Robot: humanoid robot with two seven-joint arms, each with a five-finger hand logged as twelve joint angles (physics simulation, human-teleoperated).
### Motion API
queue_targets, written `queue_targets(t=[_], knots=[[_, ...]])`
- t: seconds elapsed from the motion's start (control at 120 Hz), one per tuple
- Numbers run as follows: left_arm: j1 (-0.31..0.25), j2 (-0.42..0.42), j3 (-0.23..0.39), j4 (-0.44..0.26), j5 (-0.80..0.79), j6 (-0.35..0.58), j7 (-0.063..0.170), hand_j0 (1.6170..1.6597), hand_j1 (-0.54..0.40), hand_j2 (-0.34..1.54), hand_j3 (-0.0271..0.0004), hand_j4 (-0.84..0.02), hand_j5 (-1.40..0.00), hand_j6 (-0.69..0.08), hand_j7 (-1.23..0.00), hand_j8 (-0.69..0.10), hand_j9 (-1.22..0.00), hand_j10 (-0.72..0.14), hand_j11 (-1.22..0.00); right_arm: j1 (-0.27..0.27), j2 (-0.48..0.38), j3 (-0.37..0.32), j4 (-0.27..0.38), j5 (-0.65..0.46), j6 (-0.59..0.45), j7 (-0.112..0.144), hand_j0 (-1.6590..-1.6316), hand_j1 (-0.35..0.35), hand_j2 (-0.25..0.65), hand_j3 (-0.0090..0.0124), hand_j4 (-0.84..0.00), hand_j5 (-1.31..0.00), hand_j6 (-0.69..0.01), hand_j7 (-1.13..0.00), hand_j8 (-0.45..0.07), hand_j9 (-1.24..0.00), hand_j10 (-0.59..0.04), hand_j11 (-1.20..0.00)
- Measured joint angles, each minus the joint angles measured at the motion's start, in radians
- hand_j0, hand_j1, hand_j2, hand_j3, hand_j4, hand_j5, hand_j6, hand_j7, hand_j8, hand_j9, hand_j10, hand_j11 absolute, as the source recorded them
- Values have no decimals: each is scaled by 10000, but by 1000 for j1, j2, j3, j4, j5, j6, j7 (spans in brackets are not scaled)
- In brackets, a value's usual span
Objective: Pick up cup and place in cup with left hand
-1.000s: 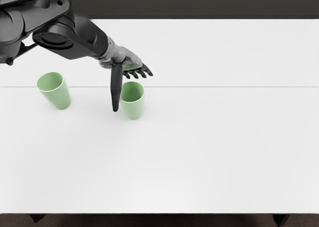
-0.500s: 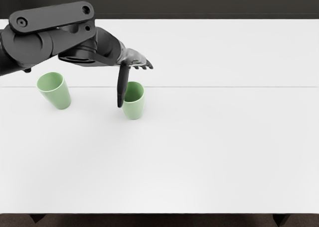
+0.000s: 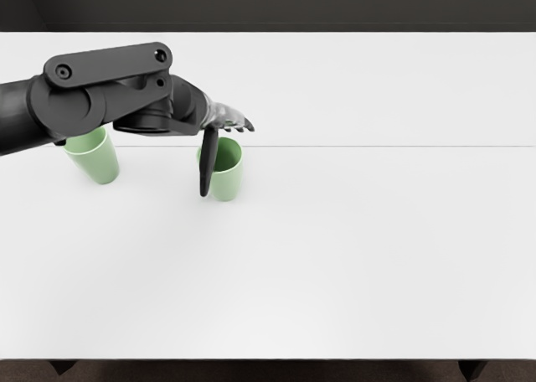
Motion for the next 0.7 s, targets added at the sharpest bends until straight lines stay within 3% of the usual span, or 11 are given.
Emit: queue_targets(t=[0.358, 0.608, 0.625, 0.7], knots=[[20, -12, 1, 4, 24, 40, -13, 16581, 2546, 166, 0, -810, -1032, -817, -1031, -815, -1030, -806, -1030, 0, 0, 0, 0, 0, 0, 0, -16581, -3491, 2, 0, -7, -1, -11, 0, -8, -1, -6, -1], [24, -12, 6, 4, 43, 52, -18, 16584, 1029, 751, 0, -1825, -2411, -1829, -2412, -1822, -2415, -1808, -2420, 0, 0, 0, 0, 0, 0, 0, -16581, -3491, 1, 0, -8, -1, -11, 0, -9, -1, -6, -1], [27, -12, 7, 5, 43, 52, -18, 16576, 1264, 692, 0, -1872, -2497, -1872, -2500, -1863, -2506, -1847, -2513, 0, 0, 0, 0, 0, 0, 0, -16581, -3491, 1, 0, -8, -1, -11, 0, -9, -1, -6, -1], [30, -10, 7, 5, 46, 58, -18, 16584, 386, 1573, 0, -2094, -2815, -2102, -2812, -2100, -2812, -2089, -2815, 0, 0, 0, 0, 0, 0, 0, -16581, -3491, 1, 0, -8, -1, -11, 0, -9, -1, -6, -1]])
